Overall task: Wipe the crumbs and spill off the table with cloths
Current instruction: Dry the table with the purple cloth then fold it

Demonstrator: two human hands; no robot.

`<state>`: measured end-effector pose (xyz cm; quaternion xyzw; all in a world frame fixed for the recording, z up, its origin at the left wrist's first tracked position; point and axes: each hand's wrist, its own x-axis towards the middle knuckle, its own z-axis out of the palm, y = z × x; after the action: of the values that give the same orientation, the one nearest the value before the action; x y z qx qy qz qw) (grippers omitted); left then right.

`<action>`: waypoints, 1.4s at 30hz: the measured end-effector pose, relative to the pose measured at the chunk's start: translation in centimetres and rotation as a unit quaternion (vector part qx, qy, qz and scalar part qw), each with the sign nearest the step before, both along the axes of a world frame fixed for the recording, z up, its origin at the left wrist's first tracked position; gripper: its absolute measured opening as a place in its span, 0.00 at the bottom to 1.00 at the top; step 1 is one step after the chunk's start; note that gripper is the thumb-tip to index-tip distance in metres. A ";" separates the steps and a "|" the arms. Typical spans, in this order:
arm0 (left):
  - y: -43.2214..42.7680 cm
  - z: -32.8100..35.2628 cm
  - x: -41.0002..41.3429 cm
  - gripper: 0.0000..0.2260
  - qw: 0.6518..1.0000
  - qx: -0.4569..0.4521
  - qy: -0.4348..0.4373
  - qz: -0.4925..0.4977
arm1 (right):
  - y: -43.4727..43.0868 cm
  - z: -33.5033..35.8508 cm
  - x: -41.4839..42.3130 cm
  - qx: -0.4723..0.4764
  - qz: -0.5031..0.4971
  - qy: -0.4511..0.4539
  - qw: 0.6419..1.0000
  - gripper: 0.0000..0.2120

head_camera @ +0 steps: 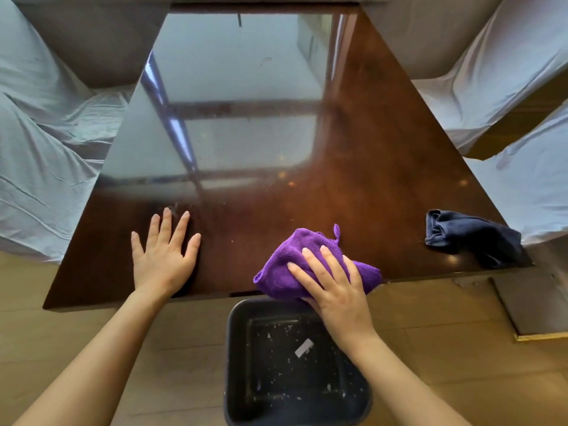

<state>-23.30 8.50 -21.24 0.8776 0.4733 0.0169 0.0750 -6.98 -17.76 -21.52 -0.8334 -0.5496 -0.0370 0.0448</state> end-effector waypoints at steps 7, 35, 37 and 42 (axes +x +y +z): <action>-0.3 0.4 0.2 0.25 1.000 -0.006 0.003 0.002 | -3.8 0.7 2.5 0.095 0.004 0.033 0.995 0.31; -12.1 4.3 7.1 0.36 0.902 -0.108 -0.042 -0.416 | -3.1 3.2 2.2 0.032 0.021 0.230 0.972 0.35; -13.7 3.7 7.2 0.34 0.901 -0.054 -0.026 -0.429 | -3.2 3.2 2.0 0.091 -0.002 0.251 0.964 0.29; -14.8 5.0 7.9 0.23 0.913 -0.005 -0.096 -0.396 | -3.3 4.8 3.5 0.159 -0.008 0.307 0.938 0.18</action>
<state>-15.44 -6.31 -16.20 0.9868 0.0777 0.0671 0.1252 -3.46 -21.10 -16.72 -0.7905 -0.4895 0.1330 0.3433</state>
